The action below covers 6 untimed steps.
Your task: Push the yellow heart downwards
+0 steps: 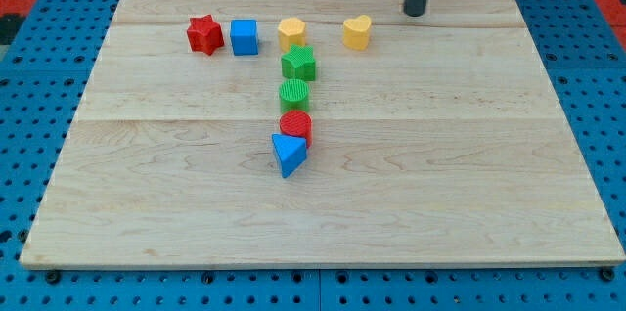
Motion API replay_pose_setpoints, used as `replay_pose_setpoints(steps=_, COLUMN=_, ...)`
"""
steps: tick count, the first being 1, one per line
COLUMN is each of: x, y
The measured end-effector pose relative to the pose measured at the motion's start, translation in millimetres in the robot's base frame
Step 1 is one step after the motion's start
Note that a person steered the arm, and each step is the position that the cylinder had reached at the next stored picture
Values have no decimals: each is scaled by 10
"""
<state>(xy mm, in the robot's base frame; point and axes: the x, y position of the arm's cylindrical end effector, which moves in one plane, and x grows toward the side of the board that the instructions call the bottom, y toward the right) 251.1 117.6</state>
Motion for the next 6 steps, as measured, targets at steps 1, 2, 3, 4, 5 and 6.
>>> replay_pose_setpoints(steps=1, x=12, y=-754)
replay_pose_setpoints(steps=2, x=466, y=-827)
replay_pose_setpoints(steps=3, x=635, y=-171)
replay_pose_setpoints(steps=4, x=567, y=-155)
replay_pose_setpoints(steps=5, x=1321, y=-11)
replay_pose_setpoints(steps=6, x=1643, y=182)
